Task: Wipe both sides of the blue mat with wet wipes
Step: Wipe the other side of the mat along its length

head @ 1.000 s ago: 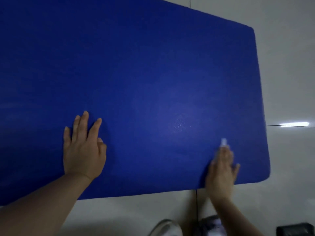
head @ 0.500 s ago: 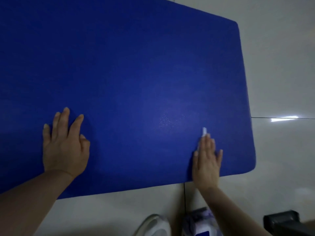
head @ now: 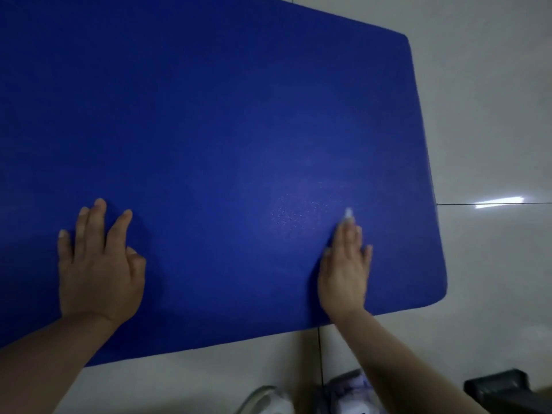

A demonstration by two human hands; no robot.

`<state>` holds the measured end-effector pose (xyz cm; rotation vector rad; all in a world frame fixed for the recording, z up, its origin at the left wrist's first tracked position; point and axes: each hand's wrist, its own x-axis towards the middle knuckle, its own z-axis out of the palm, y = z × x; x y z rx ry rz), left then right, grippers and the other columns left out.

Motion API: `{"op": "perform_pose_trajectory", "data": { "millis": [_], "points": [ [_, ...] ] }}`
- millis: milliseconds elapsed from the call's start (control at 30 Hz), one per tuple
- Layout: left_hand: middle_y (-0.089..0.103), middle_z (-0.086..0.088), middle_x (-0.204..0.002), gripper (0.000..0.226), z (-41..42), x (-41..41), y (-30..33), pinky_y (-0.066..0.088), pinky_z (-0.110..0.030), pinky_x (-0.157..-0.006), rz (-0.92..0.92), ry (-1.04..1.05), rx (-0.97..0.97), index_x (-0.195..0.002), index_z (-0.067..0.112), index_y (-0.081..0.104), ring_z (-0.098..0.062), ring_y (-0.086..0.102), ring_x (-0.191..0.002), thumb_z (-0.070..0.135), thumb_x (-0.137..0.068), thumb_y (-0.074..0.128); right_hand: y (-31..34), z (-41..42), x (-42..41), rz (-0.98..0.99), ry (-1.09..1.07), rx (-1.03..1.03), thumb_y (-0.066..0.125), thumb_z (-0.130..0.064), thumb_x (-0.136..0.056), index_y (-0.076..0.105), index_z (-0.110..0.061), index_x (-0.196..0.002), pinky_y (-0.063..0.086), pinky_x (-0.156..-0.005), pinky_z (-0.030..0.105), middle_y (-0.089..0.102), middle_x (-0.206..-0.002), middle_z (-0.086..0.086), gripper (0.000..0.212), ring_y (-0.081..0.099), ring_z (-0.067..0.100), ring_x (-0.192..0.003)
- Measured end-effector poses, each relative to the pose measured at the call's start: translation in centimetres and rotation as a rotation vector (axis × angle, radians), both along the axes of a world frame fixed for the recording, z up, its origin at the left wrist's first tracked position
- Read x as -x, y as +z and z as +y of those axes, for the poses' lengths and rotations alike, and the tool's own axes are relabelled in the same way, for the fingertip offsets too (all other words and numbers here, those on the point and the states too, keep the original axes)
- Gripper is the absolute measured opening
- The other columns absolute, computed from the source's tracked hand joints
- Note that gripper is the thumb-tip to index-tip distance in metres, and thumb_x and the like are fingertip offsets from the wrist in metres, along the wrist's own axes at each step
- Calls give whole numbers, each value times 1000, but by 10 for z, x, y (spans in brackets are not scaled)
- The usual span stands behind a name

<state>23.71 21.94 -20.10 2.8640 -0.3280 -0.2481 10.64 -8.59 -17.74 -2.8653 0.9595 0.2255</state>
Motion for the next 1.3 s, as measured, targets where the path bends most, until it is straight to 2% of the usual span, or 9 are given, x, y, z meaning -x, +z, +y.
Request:
{"op": "perform_pose_trajectory", "data": {
  "millis": [167,300,400,467,633,833,1100,1200,1300],
  "points": [
    [20,-20,-155,57,1,0,-1,11,-59,-113,-9,8,25,-139,4,38,-38,16,-143,21,-85,32,0,64,-31,-35,692,-88,27,-21,-92,29,-11,-148,23,-112,47,23,-156,1,56,26,18,-141],
    [20,-21,-155,58,3,-1,-5,10,-58,-113,-33,-18,37,-139,3,38,-39,17,-143,23,-86,30,-4,-31,-24,-31,171,-19,31,-10,-95,1,-21,-153,3,-114,43,9,-159,-5,66,12,17,-145],
    [18,-19,-156,58,8,0,-19,14,-63,-114,-55,-16,91,-140,5,37,-34,14,-146,26,-87,27,3,-81,4,-12,-285,44,26,-19,-101,-1,-19,-152,4,-118,49,7,-160,0,57,6,21,-146],
    [17,-18,-156,57,10,-2,-26,21,-66,-110,-52,-15,119,-141,6,35,-32,12,-146,27,-88,27,2,-51,17,-52,-246,26,23,-21,-100,3,-16,-151,8,-118,48,8,-159,2,56,8,23,-146],
    [14,-16,-159,58,15,-6,-33,22,-63,-111,-46,-37,40,-142,7,34,-37,17,-144,29,-89,26,-4,28,51,5,341,-81,17,-38,-100,16,-14,-150,9,-117,43,17,-156,1,55,12,17,-145],
    [16,-21,-156,55,0,-1,-22,15,-63,-114,-46,-142,58,-141,4,38,-42,18,-142,13,-87,36,-2,-73,62,67,-286,13,13,-39,-101,-10,-20,-147,0,-119,44,-4,-159,1,55,-2,17,-146],
    [23,-19,-156,55,-79,41,5,14,-55,-114,15,-390,74,-143,8,41,-34,21,-142,29,-95,23,0,17,75,16,118,-103,9,-43,-100,2,-20,-151,-3,-117,37,-3,-159,-5,57,-6,10,-146],
    [22,-18,-157,55,-78,42,0,2,-44,-116,-6,-419,11,-144,9,38,-33,21,-142,31,-96,23,1,-33,84,-13,-94,-89,5,-40,-100,-11,-25,-150,-11,-116,33,-15,-156,-13,54,-13,4,-143],
    [23,-18,-156,55,-79,41,2,-5,-39,-117,-4,-427,7,-144,8,38,-33,21,-142,31,-96,24,-3,-93,90,-54,-400,20,15,-35,-103,0,-16,-152,5,-119,42,4,-160,2,54,5,17,-146]
  ]
}}
